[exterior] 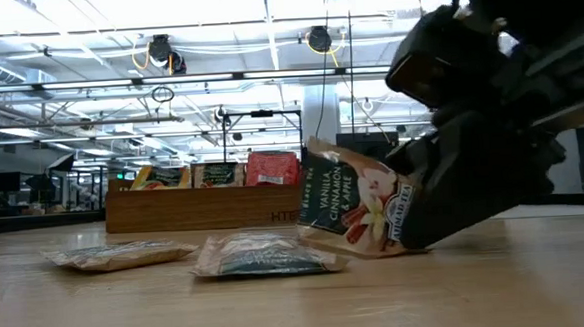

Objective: Pick & Place Tea
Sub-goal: Put the brown tea bag into the middle section of the wooden organizer

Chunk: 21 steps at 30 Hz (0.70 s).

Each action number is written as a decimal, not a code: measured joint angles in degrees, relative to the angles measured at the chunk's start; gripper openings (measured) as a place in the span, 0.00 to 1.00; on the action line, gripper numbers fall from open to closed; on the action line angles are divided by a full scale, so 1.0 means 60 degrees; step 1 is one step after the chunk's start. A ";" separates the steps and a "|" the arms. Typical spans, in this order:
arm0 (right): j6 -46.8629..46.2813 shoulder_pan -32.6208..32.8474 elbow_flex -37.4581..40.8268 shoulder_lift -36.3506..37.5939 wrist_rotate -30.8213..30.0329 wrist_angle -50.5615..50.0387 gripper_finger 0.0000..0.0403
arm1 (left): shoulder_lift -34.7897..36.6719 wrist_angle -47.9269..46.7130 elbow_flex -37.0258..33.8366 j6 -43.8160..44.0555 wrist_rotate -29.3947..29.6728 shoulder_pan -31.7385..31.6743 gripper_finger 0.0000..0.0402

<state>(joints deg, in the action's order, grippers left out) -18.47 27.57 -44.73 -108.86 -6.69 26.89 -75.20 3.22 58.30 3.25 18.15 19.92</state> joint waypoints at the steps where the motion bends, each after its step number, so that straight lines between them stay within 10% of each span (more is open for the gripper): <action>1: 0.0063 0.0031 0.0019 -0.0007 -0.0161 0.0275 0.03 | 0.0000 0.0003 0.0000 0.0000 0.0000 -0.0002 0.14; 21: 0.5060 -0.0600 0.0018 -0.0007 -0.6607 0.5382 0.00 | 0.0004 0.0733 0.0000 -0.0571 0.0000 -0.0022 0.14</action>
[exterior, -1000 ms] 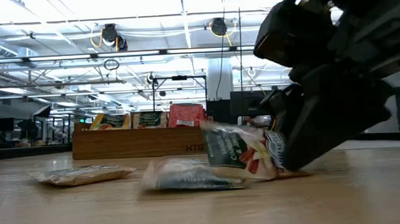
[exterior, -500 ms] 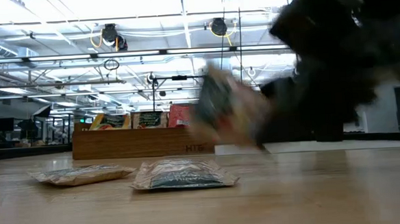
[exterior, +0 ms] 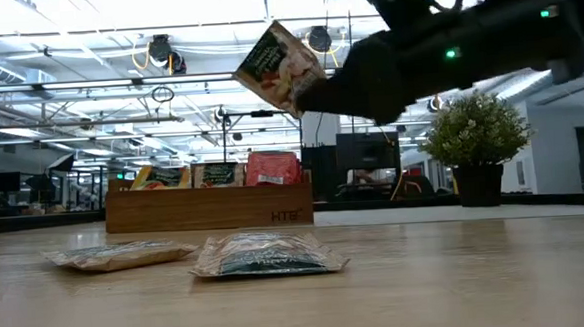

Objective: Pick & Place Tea
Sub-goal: Put the brown tea bag into the middle section of the wooden organizer

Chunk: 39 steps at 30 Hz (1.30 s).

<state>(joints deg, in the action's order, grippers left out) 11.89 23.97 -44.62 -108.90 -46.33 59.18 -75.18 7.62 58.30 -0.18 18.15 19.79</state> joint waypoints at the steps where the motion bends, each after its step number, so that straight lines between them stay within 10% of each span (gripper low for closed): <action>1: 0.0293 -0.0079 0.0000 0.0000 -0.0002 0.0219 0.00 | 0.0000 0.0031 0.0000 -0.0074 0.0004 0.0000 0.14; 15: 0.3217 -0.0343 0.0117 0.1402 0.0501 0.1752 0.00 | -0.0004 -0.0590 0.0000 -0.0207 0.0092 -0.0150 0.14; 39: 0.1268 -0.1119 0.1880 0.2735 0.2271 0.2308 0.00 | -0.0802 -0.0812 0.0004 0.0940 0.0304 -0.1669 0.19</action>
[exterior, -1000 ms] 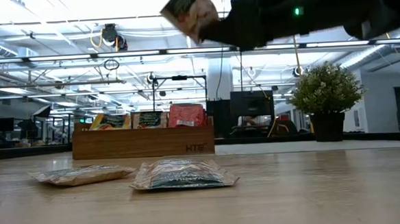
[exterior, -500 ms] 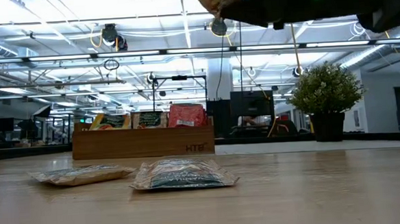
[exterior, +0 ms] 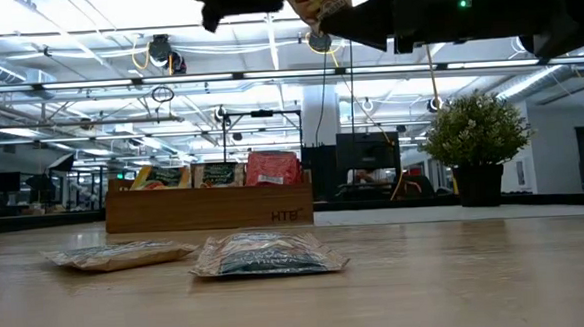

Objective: Pick & Place Tea
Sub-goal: Put the brown tea bag into the middle section of the wooden organizer

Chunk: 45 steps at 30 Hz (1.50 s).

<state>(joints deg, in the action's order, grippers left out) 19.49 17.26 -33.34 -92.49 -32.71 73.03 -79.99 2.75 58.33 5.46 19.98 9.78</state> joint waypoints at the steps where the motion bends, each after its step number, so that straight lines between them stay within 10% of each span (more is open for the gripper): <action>1: 0.0038 0.0000 0.0000 -0.0003 0.0000 -0.0006 0.00 | -0.0171 0.0146 0.0000 0.0013 -0.0101 -0.0033 0.21; 12: -0.0117 0.0043 0.0000 -0.0003 -0.0004 -0.0761 0.00 | -0.0655 0.0539 -0.0004 -0.1050 -0.0299 0.0191 0.46; 31: -0.0345 0.0011 0.0000 -0.0003 -0.0005 -0.0472 0.00 | -0.0659 0.0625 -0.0004 -0.1128 -0.0154 0.0465 0.47; 45: -0.0534 0.0011 0.0000 -0.0003 0.0000 -0.0557 0.02 | -0.0672 0.0567 -0.0004 -0.1841 -0.0460 0.0310 0.03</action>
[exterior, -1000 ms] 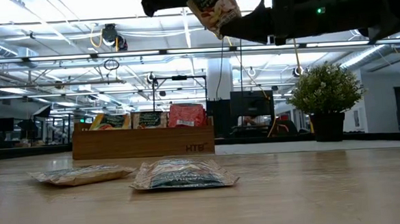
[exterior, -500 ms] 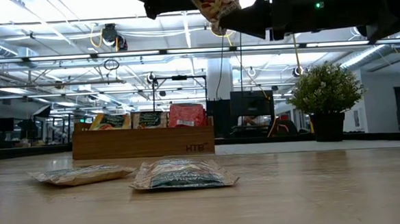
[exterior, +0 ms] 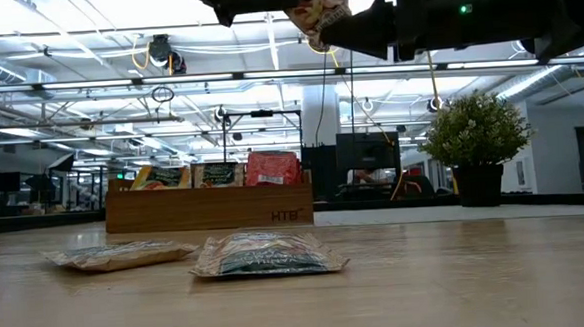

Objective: Pick & Place Tea
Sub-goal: Put the brown tea bag into the middle section of the wooden organizer

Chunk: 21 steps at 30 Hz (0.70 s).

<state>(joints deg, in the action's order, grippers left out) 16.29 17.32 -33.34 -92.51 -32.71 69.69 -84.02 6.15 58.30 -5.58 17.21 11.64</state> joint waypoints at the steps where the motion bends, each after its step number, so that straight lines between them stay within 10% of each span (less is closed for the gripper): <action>1: -0.0125 0.0000 0.0000 0.0000 0.0004 -0.0021 0.03 | 0.0039 -0.0040 0.0000 -0.0008 0.0142 0.0010 0.02; 11: -0.1484 0.0000 0.0004 0.0000 0.0004 -0.1247 0.16 | 0.1304 -0.3385 0.0022 0.0331 0.2577 0.0161 0.01; 21: -0.1781 -0.0043 0.0004 0.0000 0.0007 -0.1381 0.18 | 0.0943 -0.7558 -0.0004 0.2525 -0.0057 -0.1762 0.00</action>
<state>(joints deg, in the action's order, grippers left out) 5.61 17.06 -33.32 -92.51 -32.67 61.41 -78.36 -39.20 58.28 9.56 16.87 1.07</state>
